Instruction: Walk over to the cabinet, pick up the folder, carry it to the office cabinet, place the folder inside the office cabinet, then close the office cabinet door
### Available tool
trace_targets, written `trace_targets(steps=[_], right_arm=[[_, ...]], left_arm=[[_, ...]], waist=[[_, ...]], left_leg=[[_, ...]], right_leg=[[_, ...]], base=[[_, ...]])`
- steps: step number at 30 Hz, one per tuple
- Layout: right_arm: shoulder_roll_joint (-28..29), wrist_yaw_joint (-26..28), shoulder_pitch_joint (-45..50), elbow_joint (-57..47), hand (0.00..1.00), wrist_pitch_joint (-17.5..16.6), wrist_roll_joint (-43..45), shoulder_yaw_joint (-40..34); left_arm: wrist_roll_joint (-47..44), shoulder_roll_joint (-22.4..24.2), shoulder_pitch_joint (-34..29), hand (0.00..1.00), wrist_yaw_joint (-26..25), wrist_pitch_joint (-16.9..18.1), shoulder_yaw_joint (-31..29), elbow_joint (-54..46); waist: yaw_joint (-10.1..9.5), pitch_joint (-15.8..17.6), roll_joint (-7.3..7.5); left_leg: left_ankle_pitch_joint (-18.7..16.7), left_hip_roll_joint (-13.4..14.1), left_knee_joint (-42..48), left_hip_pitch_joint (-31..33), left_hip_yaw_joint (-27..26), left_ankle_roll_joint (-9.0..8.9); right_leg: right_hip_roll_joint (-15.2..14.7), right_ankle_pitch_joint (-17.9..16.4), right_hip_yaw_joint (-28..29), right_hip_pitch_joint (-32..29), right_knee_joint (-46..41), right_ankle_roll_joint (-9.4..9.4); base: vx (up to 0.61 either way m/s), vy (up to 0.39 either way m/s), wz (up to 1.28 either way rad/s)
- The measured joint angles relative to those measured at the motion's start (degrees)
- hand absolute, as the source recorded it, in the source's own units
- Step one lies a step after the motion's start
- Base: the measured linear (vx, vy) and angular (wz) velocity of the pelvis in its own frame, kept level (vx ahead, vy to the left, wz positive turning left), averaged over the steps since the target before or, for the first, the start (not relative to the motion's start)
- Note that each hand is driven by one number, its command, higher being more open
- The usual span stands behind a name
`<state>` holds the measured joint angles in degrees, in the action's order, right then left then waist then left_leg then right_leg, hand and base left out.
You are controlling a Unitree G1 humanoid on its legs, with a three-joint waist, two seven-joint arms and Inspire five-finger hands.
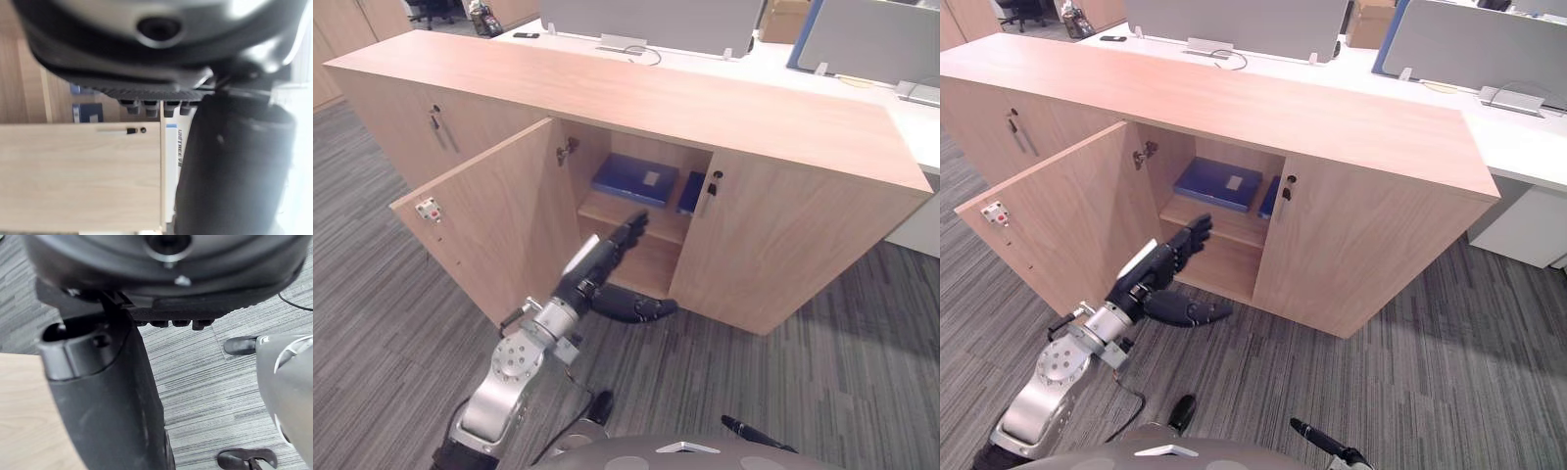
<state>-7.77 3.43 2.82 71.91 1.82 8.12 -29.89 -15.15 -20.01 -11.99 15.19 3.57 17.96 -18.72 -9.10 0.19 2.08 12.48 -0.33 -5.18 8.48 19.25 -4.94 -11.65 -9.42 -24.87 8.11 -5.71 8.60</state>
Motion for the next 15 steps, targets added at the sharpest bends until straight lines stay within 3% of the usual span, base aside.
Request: trace_targets(steps=[10,15], right_arm=[[-0.1,-0.1,-1.2,0.7,1.00,-1.0,-0.9,7.5],[-0.2,-0.3,0.2,1.8,1.00,-1.2,-1.0,7.4]], left_arm=[[-2.5,1.8,-2.5,1.00,-0.4,0.1,-0.5,0.0],[-2.6,4.7,-6.9,1.00,-1.3,0.1,-8.3,0.0]], waist=[[1.48,1.1,1.30],[1.07,2.0,1.69]], left_leg=[[0.1,0.1,0.0,0.1,-0.1,-0.08],[0.1,-0.2,0.1,2.5,3.6,-0.57]], right_leg=[[0.2,0.3,0.1,0.2,0.6,0.42],[1.3,0.0,-3.5,0.1,0.8,0.22]], base=[[0.00,0.000,0.00],[0.00,-0.027,0.32]])
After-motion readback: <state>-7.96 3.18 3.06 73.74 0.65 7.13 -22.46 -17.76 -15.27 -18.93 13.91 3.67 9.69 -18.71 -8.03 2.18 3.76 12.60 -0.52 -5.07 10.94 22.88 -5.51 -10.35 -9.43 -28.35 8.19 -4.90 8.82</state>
